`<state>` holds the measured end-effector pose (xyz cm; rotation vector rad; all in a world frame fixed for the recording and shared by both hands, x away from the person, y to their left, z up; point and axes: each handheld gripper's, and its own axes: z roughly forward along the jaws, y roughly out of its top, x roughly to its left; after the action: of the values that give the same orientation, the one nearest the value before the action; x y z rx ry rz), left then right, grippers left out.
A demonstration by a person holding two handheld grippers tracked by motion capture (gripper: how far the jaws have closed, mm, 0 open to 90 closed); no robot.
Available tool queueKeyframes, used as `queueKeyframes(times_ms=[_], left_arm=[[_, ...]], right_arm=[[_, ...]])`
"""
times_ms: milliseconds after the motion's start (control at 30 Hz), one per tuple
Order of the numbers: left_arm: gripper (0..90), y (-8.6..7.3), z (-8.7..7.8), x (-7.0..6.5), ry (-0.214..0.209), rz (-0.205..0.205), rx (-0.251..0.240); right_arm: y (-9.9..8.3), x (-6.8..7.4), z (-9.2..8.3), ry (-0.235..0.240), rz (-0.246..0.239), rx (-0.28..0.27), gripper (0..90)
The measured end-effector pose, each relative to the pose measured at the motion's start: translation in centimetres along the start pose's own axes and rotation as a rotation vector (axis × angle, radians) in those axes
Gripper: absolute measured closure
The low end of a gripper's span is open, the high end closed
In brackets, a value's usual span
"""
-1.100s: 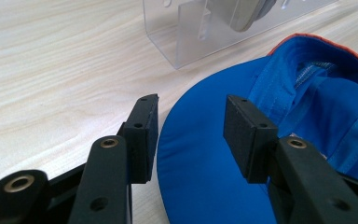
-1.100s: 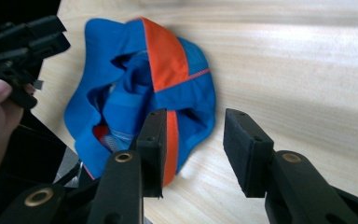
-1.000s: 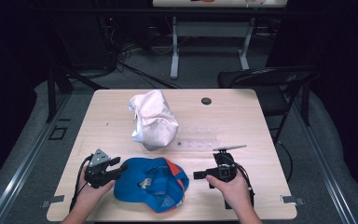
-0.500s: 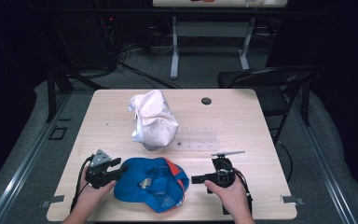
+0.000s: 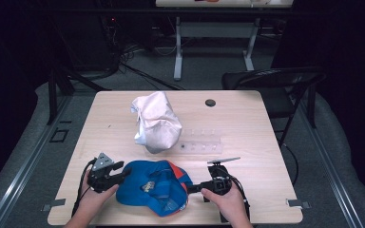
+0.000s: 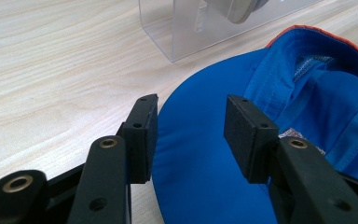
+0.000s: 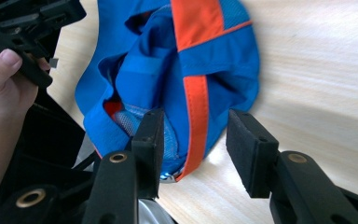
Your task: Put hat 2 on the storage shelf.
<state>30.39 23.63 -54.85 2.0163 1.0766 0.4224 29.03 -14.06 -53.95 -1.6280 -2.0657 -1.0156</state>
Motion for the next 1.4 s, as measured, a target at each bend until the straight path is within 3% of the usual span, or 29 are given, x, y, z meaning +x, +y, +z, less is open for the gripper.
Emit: queueKeyframes(times_ms=[567, 600, 633, 667, 700, 733, 867, 933, 967, 1200, 1400], left_arm=[[55.1, -0.6, -0.9, 0.3, 0.025, -0.011, -0.003], [55.1, -0.8, -1.1, 0.4, 0.031, -0.021, -0.007], [55.1, -0.8, -1.1, 0.4, 0.033, -0.02, -0.009], [55.1, -0.8, -1.1, 0.4, 0.033, -0.02, -0.009], [55.1, -0.9, -1.2, 0.5, 0.037, -0.025, -0.012], [55.1, -0.9, -1.3, 0.5, 0.04, -0.027, -0.013], [55.1, -1.0, -1.4, 0.6, 0.04, -0.025, -0.005], [55.1, -1.0, -1.4, 0.6, 0.044, -0.025, -0.007], [55.1, -1.0, -1.4, 0.5, 0.044, -0.026, -0.007], [55.1, -1.0, -1.3, 0.5, 0.042, -0.029, -0.007], [55.1, -1.0, -1.4, 0.5, 0.042, -0.026, -0.007]], right_arm=[[0.2, -0.1, 3.1, 0.021, 0.006, 0.097, 56.6], [0.2, -0.2, 3.4, 0.032, 0.009, 0.113, 56.6], [0.4, -0.1, 3.2, 0.011, 0.006, 0.171, 56.8], [0.4, -0.1, 3.2, 0.011, 0.006, 0.171, 56.8], [0.6, -0.3, 3.2, 0.029, -0.019, 0.222, 57.4], [0.6, -0.4, 3.2, 0.048, -0.031, 0.234, 57.4], [0.5, -0.1, 3.2, 0.094, 0.024, 0.153, 59.9], [0.5, 0.0, 3.0, 0.098, 0.034, 0.151, 61.6], [0.5, -0.1, 3.0, 0.133, 0.047, 0.106, 64.6], [0.7, 0.0, 2.5, 0.126, 0.073, 0.074, 75.4], [0.7, -0.2, 2.3, 0.118, 0.09, 0.047, 77.5]])
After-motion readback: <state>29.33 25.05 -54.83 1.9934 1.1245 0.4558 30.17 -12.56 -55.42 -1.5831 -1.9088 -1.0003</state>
